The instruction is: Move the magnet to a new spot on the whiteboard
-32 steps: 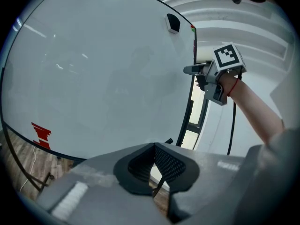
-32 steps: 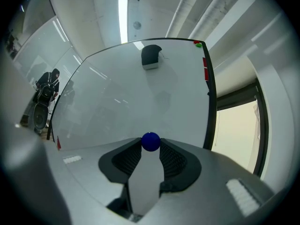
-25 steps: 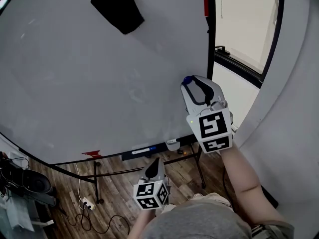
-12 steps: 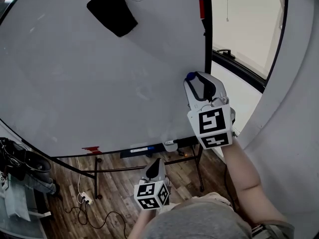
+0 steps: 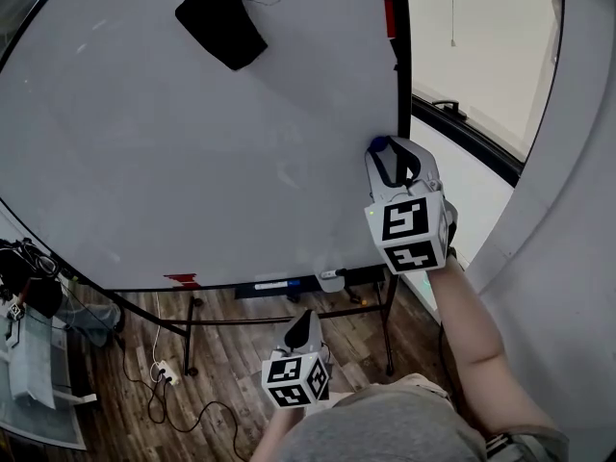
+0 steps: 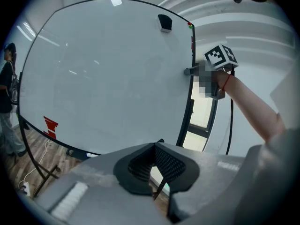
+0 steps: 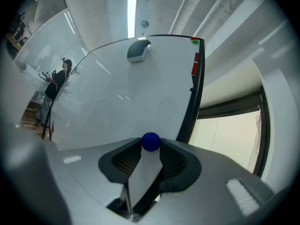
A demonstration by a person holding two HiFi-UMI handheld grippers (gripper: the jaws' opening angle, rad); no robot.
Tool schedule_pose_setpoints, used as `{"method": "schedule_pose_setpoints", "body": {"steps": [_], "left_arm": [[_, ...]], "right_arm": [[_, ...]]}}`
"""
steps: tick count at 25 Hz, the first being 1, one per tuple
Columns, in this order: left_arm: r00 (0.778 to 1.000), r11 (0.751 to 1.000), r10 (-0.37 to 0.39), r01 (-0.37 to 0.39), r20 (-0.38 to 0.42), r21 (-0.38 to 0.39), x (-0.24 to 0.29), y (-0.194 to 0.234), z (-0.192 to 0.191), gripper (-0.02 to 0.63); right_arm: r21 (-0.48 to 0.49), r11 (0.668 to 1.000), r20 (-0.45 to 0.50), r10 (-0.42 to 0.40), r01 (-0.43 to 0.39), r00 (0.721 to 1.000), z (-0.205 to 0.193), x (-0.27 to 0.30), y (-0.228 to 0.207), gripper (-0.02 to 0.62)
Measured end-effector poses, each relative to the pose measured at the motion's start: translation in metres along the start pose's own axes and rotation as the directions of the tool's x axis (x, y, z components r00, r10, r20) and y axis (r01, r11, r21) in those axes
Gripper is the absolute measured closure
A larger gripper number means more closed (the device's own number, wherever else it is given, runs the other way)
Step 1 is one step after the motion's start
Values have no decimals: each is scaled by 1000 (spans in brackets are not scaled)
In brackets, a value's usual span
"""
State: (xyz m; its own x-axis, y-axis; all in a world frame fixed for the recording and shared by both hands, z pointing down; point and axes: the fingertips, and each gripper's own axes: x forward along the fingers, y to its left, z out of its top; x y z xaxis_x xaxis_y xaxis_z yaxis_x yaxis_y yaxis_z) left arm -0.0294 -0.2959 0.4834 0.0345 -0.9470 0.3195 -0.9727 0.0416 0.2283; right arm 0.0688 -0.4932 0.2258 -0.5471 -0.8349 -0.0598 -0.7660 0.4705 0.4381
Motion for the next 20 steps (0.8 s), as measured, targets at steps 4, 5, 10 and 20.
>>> {"method": "schedule_pose_setpoints", "body": {"steps": [4,5,10,20], "left_arm": [[1000,1000,28,-28,2,-13,-1,-1,-4,603],[999,999,34,-34,4,-16,0,-2,-5,601],[998,998,55,-54,19,-30,2,-9,-6,603],[994,993,107,-106,21,-53,-6,-12,-16,603]], "right_arm": [[-13,1000,7,5,-5,1000,-1,2,-1,469],[-14,1000,11,4,-4,1000,-1,2,-1,469],[-2,1000,40,0,0,999,0,1,0,468],[16,1000,75,2,-4,997,0,-1,-1,465]]}}
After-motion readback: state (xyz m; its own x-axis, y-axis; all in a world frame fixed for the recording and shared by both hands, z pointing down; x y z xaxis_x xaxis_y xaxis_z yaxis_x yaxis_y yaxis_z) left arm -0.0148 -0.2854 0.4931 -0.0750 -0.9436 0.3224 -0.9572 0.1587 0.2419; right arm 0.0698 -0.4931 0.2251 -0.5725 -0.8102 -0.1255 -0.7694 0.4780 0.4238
